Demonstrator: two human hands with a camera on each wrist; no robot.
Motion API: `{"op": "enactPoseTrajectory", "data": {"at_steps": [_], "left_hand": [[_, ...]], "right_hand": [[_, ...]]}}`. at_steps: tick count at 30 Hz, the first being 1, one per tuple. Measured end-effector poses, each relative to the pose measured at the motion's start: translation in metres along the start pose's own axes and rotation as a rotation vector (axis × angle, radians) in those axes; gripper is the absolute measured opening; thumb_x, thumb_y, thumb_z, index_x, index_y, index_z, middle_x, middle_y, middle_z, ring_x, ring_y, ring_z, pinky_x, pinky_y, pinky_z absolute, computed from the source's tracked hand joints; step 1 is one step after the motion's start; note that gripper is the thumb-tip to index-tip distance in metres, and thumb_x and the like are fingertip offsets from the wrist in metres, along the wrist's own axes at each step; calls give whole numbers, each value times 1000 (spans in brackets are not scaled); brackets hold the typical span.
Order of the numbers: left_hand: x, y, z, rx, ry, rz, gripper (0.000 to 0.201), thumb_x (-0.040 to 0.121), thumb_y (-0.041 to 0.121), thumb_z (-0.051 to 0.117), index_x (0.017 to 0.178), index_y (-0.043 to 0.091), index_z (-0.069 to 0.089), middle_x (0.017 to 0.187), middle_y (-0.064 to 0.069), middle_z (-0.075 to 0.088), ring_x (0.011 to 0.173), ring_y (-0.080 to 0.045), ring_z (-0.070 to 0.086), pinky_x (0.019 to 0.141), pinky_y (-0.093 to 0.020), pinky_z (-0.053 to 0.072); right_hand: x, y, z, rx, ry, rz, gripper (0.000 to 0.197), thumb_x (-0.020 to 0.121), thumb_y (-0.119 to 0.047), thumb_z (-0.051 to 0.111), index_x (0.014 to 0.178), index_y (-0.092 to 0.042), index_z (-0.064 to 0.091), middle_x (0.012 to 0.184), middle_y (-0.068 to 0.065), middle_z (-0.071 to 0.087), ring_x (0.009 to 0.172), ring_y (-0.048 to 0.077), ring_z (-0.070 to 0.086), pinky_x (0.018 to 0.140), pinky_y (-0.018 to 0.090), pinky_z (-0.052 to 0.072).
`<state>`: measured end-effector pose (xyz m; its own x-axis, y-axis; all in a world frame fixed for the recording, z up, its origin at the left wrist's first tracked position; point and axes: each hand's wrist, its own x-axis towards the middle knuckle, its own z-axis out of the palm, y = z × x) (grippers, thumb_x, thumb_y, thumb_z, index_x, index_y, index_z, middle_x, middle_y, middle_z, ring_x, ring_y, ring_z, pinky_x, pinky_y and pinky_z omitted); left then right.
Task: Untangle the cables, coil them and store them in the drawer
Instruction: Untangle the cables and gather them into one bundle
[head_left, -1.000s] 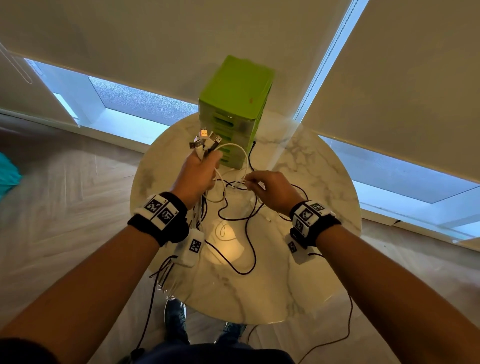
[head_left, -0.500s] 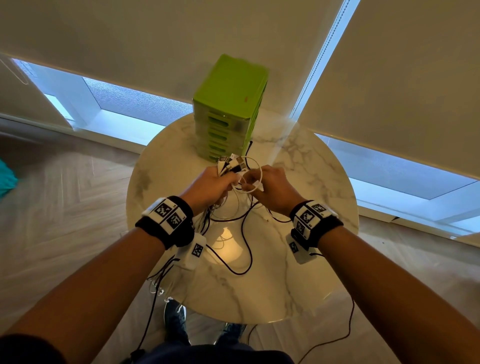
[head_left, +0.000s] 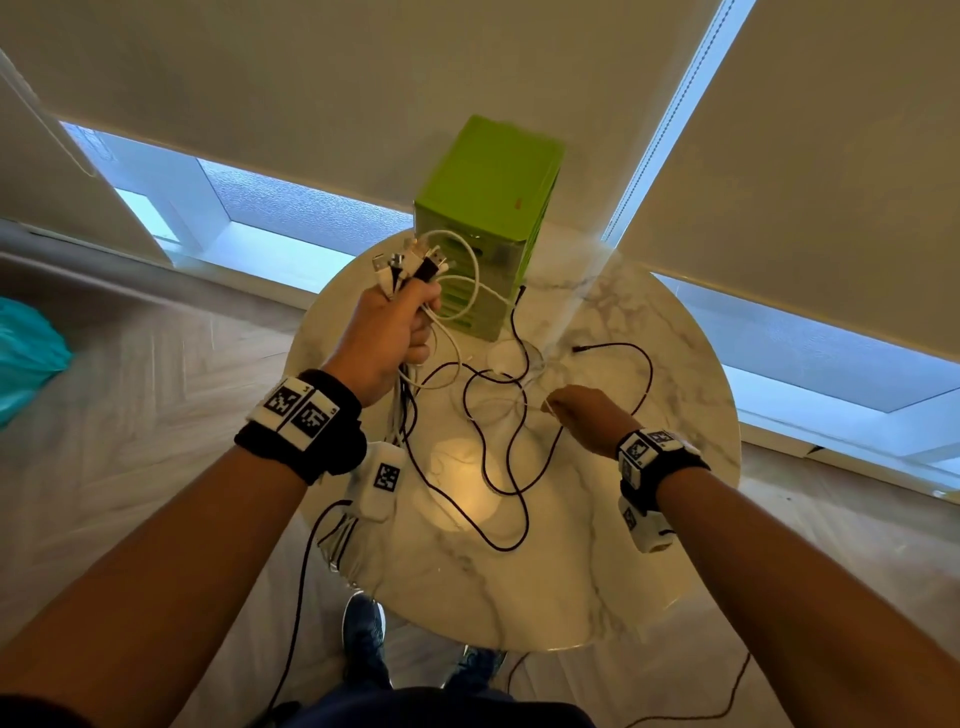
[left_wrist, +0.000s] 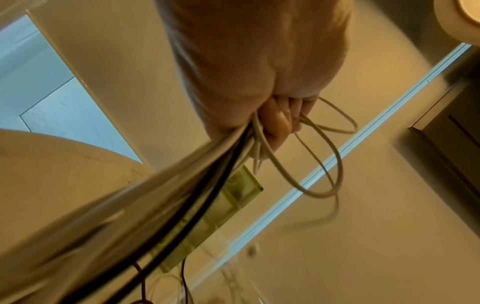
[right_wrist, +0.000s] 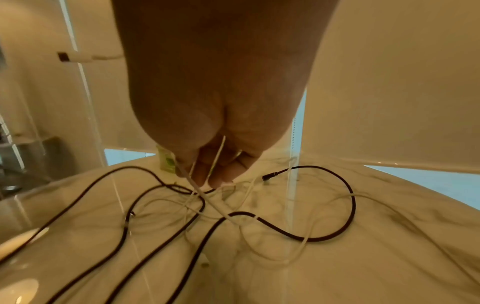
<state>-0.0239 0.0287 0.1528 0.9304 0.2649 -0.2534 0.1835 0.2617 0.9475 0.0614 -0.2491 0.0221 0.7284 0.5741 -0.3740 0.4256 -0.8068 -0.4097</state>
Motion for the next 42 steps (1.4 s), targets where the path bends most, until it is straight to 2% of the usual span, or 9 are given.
{"op": "enactPoseTrajectory", "data": {"at_steps": [6, 12, 17, 22, 29, 32, 34, 39, 42], "left_hand": [[-4, -4, 0, 110, -26, -31, 27, 103, 17, 54, 76, 13, 55, 51, 8, 31, 44, -8, 24, 43, -21, 20], [-14, -4, -1, 221, -76, -60, 23, 103, 20, 55, 81, 12, 59, 51, 9, 31, 46, -8, 25, 46, -24, 21], [-27, 5, -32, 196, 14, -5, 21, 101, 20, 59, 81, 13, 60, 56, 6, 31, 48, -10, 24, 47, -24, 19], [-41, 17, -96, 168, 193, 82, 24, 101, 32, 61, 90, 12, 65, 61, 4, 37, 50, -10, 28, 48, -25, 24], [-66, 30, -217, 155, 456, 183, 28, 99, 43, 63, 85, 19, 57, 64, 6, 43, 48, -8, 36, 43, -23, 31], [-81, 37, -262, 167, 508, 192, 28, 99, 42, 64, 80, 23, 56, 61, 9, 44, 47, -5, 36, 42, -21, 33], [-92, 40, -287, 237, 530, 206, 28, 99, 40, 64, 80, 22, 55, 63, 6, 44, 47, -7, 36, 40, -22, 32], [-109, 33, -328, 373, 518, 128, 31, 98, 38, 66, 77, 20, 55, 60, 4, 46, 46, -11, 38, 43, -25, 34], [-116, 26, -340, 459, 408, 65, 35, 97, 45, 66, 75, 20, 55, 57, 8, 49, 47, -12, 42, 47, -28, 37]], "right_hand": [[-4, -36, -18, 241, 243, -132, 20, 102, -20, 52, 122, -16, 54, 111, 1, 61, 91, 19, 60, 79, 34, 49], [15, -95, -28, 361, 419, -309, 76, 95, -27, 65, 155, -30, 18, 149, 0, 32, 98, 11, 58, 77, 26, 56], [18, -145, -33, 351, 240, -386, 27, 108, -27, 42, 122, -10, 57, 96, 2, 71, 77, -8, 60, 74, 12, 46], [27, -204, -5, 346, 20, -412, 26, 109, -34, 36, 115, -17, 54, 83, -2, 73, 70, 10, 66, 71, 25, 53], [56, -294, 62, 291, -228, -379, 31, 110, -34, 34, 114, -14, 58, 95, -3, 76, 66, 9, 66, 73, 26, 53], [67, -320, 101, 130, -425, -284, 32, 108, -29, 41, 129, -12, 59, 115, 8, 71, 85, 21, 70, 73, 28, 53], [72, -338, 119, -87, -464, -316, 36, 106, -22, 43, 139, -11, 55, 126, 14, 66, 109, 31, 66, 89, 36, 53], [82, -378, 134, -71, -366, -418, 73, 102, -32, 55, 160, -14, 15, 164, 14, 21, 144, 33, 36, 115, 43, 37], [90, -406, 128, 138, -139, -527, 92, 98, -37, 61, 160, -21, -5, 167, 9, 7, 127, 28, 56, 107, 46, 46]]}}
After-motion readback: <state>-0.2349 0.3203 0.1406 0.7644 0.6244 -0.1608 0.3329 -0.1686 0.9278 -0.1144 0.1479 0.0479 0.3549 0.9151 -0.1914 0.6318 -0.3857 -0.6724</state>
